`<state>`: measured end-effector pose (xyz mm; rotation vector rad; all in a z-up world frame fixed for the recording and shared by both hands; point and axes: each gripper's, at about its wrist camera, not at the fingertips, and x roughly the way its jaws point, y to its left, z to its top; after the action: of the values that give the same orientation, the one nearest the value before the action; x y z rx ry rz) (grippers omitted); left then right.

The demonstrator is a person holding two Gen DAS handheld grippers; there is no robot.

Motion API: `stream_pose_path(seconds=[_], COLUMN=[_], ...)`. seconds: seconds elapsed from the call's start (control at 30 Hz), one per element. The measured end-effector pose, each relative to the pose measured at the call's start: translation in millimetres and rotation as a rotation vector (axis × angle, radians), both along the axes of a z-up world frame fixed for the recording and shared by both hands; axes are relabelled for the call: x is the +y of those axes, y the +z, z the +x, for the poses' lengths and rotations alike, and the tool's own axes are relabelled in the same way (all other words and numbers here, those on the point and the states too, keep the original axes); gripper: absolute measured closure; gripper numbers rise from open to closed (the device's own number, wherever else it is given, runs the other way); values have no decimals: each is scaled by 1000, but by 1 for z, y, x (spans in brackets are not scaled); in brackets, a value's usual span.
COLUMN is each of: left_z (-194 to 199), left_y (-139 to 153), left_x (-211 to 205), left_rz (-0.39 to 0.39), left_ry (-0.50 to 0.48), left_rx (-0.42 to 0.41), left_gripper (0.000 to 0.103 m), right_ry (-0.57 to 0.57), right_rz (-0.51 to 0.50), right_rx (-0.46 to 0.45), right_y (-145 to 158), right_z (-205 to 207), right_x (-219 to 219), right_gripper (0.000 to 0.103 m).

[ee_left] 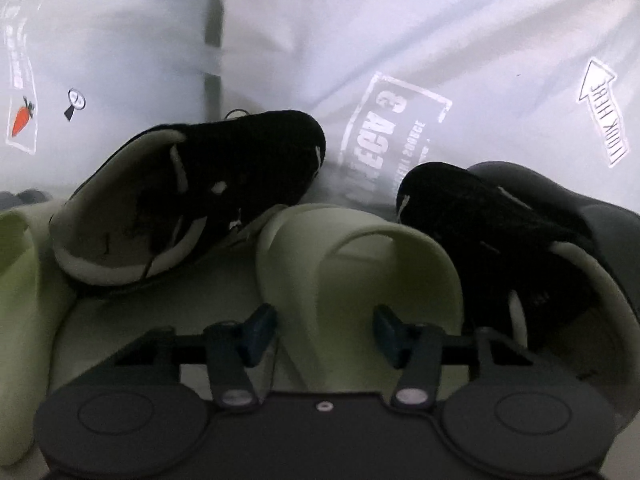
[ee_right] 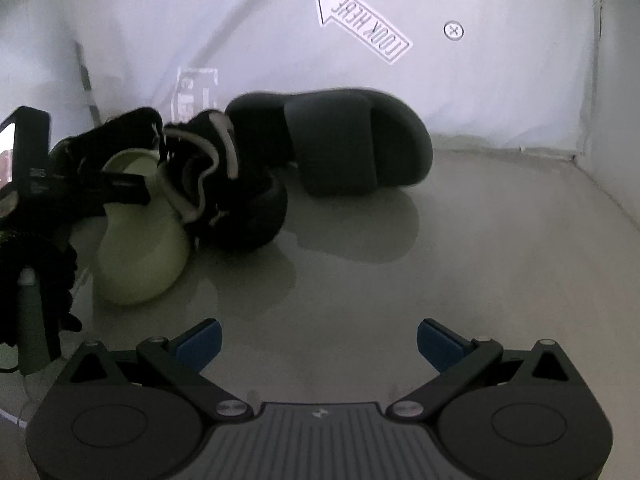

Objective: Organize scattered shoes
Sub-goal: 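Move the left tool to the slides and grasp a pale green slide, then carry the pale green slide out of the pile with the left tool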

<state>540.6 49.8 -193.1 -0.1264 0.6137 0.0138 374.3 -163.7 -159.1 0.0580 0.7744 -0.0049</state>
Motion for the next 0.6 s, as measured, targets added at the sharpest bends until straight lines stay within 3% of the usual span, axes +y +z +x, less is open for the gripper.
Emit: stream_pose_path(seconds=[0.23,0.6], left_z=[-5,-59], left_y=[9,13], left_x=[3,-12], left_rz=[-8,-1], left_ry=[-47,-142], left_rx=[23,46], left_gripper=[69,70], right_ry=[5,-2], right_rz=[-6,-33], right_rx=[5,-16], right_y=[2,13], right_z=[-8,-27], right_x=[0,-5], right_gripper=[0,0])
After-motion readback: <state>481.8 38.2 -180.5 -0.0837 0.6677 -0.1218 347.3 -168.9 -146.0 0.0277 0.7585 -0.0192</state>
